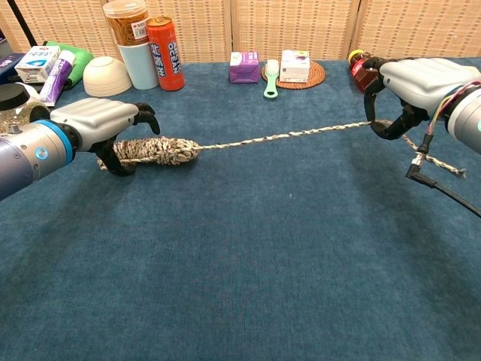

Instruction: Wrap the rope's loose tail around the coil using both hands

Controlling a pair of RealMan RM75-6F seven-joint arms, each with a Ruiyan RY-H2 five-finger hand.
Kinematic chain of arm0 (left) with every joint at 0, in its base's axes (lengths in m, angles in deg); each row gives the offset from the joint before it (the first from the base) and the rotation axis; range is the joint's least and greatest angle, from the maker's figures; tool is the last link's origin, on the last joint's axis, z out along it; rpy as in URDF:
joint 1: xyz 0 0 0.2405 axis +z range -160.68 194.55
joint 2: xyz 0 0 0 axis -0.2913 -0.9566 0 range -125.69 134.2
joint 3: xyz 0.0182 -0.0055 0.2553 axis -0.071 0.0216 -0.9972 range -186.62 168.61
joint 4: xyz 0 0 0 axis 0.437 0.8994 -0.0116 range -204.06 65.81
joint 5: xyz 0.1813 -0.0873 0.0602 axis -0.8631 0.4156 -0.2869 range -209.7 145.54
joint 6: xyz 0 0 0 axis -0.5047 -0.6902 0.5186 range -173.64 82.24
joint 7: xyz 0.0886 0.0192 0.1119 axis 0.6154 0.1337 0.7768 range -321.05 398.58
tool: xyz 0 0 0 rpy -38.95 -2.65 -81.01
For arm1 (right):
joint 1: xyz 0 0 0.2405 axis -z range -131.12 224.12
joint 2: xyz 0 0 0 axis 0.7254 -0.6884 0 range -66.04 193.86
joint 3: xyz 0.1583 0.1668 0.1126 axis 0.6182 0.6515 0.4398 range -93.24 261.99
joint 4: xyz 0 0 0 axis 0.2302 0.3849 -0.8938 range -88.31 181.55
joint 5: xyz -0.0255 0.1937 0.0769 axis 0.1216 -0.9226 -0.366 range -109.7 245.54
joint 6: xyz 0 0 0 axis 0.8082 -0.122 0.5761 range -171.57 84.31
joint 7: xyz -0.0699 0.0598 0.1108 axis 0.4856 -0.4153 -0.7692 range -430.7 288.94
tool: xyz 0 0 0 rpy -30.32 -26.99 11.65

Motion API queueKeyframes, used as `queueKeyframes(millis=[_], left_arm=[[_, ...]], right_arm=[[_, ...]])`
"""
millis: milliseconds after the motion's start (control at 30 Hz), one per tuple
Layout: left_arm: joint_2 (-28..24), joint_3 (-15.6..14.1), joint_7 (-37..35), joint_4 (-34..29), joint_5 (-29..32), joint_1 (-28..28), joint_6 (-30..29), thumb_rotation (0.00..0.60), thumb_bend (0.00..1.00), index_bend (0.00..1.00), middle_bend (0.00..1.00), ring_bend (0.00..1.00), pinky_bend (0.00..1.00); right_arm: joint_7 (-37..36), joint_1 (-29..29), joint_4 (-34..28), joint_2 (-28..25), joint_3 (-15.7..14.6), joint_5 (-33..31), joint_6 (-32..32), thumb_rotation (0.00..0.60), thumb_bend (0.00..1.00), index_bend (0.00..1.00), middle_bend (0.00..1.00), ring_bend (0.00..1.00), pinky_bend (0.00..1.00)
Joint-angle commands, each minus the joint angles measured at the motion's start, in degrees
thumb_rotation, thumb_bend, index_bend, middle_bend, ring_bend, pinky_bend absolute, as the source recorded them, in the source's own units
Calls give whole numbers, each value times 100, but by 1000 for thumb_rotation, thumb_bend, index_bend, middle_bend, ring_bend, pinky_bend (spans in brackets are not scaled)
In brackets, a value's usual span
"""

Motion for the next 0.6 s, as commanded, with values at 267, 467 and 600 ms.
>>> queueKeyframes(millis=[267,467,600], left_arm=[[167,-39,-48,198,-66,-79,-49,600,326,437,267,347,546],[165,-55,-256,241,-223,-54,-118,600,392,536,349,419,607],[93,-69,-537,259,-520,-40,-189,600,401,551,361,431,614]], right_arm=[[-8,-2,-27,-9,-12,16,-10,600,510,620,0,0,0],[-13,0,-48,-17,-19,24,-19,600,510,620,0,0,0],[-35,12,-101,-47,-27,43,-28,600,510,620,0,0,0]])
